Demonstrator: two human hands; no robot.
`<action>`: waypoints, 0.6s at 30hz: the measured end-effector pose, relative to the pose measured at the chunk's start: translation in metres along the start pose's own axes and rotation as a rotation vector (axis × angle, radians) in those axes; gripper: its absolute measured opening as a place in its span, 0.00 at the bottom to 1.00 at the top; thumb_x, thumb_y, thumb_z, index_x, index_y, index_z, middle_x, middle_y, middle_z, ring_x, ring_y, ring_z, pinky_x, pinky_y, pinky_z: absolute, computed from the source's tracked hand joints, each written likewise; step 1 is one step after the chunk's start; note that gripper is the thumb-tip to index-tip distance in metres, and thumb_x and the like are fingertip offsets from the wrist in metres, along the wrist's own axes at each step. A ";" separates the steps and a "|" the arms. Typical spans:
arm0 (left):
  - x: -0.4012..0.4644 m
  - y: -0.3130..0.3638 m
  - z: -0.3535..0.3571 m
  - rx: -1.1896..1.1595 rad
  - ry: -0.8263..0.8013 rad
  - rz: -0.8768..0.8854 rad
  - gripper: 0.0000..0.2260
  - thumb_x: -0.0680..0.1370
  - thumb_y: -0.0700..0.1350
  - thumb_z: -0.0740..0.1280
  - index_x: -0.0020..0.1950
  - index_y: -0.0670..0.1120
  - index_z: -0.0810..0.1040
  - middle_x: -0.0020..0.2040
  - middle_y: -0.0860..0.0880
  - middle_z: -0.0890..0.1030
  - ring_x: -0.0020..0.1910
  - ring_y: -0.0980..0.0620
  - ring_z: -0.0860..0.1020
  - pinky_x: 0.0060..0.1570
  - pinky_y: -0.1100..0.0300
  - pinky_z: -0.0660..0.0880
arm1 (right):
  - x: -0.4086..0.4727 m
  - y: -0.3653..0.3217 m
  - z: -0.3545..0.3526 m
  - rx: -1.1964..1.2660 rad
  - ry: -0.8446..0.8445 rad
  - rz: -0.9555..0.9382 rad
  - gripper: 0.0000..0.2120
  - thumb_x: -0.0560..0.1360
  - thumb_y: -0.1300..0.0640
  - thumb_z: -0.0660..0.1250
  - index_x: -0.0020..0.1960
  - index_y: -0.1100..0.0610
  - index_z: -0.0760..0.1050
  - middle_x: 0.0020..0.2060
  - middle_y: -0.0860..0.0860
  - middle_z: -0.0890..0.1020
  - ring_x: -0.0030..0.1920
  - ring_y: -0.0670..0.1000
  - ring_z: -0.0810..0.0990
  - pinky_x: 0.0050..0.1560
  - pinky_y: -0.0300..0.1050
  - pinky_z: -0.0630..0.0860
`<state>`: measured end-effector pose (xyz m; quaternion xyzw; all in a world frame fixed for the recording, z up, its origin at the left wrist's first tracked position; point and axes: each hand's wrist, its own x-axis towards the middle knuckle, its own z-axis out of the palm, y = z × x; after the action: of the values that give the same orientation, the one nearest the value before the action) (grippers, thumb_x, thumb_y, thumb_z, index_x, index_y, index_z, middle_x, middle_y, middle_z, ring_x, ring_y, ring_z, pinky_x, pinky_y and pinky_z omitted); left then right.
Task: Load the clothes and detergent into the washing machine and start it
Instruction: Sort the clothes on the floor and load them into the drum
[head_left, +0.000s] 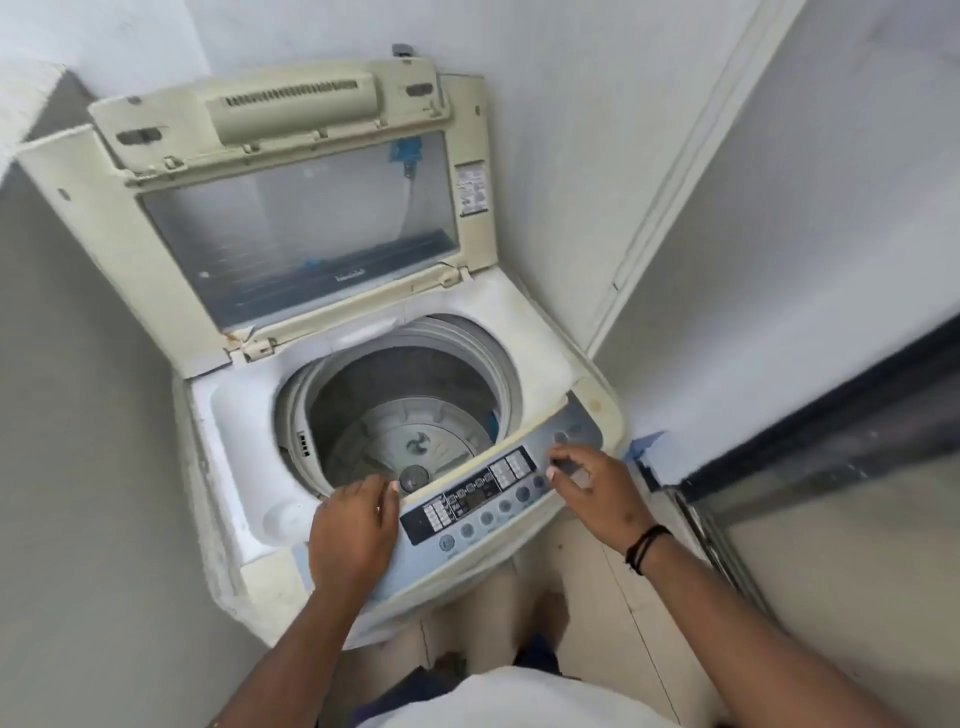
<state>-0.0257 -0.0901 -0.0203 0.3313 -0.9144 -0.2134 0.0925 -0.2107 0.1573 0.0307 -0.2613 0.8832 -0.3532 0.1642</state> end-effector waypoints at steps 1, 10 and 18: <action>0.001 0.004 0.003 -0.076 0.027 0.045 0.15 0.81 0.56 0.56 0.48 0.52 0.80 0.44 0.51 0.83 0.43 0.47 0.79 0.42 0.53 0.73 | -0.016 0.004 -0.005 -0.013 0.023 0.026 0.12 0.77 0.56 0.70 0.61 0.54 0.81 0.58 0.47 0.82 0.58 0.43 0.78 0.63 0.37 0.72; -0.040 0.137 0.050 -0.325 -0.070 0.666 0.17 0.78 0.53 0.63 0.62 0.47 0.80 0.66 0.45 0.77 0.66 0.41 0.74 0.64 0.46 0.69 | -0.173 0.069 -0.057 -0.098 0.349 0.341 0.10 0.77 0.55 0.70 0.58 0.51 0.80 0.55 0.44 0.82 0.58 0.47 0.78 0.64 0.46 0.73; -0.143 0.260 0.102 -0.212 -0.619 0.951 0.22 0.76 0.63 0.61 0.68 0.56 0.74 0.69 0.50 0.75 0.61 0.46 0.77 0.65 0.47 0.73 | -0.352 0.126 -0.085 0.039 0.754 0.669 0.10 0.75 0.58 0.70 0.56 0.51 0.82 0.53 0.47 0.82 0.56 0.51 0.80 0.62 0.51 0.75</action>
<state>-0.0953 0.2149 0.0020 -0.2051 -0.9209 -0.3258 -0.0610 -0.0097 0.4839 0.0377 0.1848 0.9096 -0.3676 -0.0574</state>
